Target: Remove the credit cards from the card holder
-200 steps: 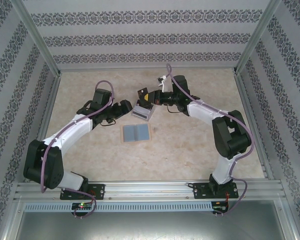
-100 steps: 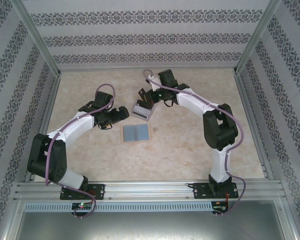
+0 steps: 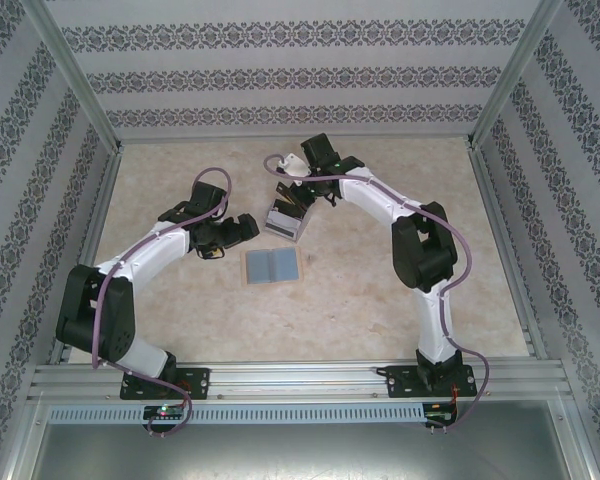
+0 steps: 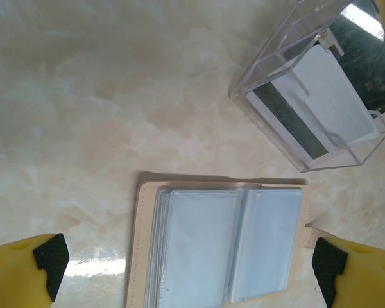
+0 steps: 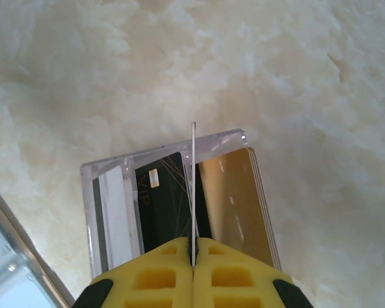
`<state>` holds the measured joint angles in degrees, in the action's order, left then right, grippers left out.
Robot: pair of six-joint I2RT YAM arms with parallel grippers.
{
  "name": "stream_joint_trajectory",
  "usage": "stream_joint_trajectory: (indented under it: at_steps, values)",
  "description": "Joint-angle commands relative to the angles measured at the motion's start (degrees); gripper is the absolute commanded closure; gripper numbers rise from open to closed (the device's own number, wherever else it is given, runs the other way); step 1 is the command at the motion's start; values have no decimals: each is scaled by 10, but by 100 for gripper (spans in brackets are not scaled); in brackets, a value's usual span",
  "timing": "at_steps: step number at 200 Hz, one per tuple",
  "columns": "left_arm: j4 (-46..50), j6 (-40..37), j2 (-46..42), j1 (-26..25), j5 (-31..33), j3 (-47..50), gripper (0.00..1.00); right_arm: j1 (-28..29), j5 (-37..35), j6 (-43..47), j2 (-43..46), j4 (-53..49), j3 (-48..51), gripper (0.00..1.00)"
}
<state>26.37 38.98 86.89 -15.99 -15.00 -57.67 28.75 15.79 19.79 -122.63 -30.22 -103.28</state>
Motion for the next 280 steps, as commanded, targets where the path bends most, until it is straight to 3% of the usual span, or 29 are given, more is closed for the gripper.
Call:
stream_joint_trajectory:
  at_steps: [1,51,74,92,107,122,167,192,233,280]
  values:
    - [17,-5,6,8,-8,-21,1,4,-8,48,-15,-41,-19,100]
    - [18,-4,11,8,-14,-21,1,5,-9,75,-20,-55,-15,100]
    - [17,-4,14,9,-17,-21,1,6,-9,78,-27,-61,-23,95]
    - [18,-3,15,8,-17,-20,1,10,-15,75,-32,-70,-35,87]
    - [18,-1,14,9,-15,-18,1,12,-21,56,-32,-72,-46,71]
    - [16,2,13,11,-16,-16,1,14,-24,34,-26,-68,-47,66]
    - [15,9,7,20,-16,-7,1,17,-43,-62,34,-49,-16,56]
    - [12,18,-6,35,-13,11,1,32,-69,-162,88,-51,26,49]
    - [14,16,-33,66,-10,34,1,96,-100,-321,171,-42,136,37]
    - [3,25,-50,95,-39,58,1,178,-117,-439,174,-6,208,32]
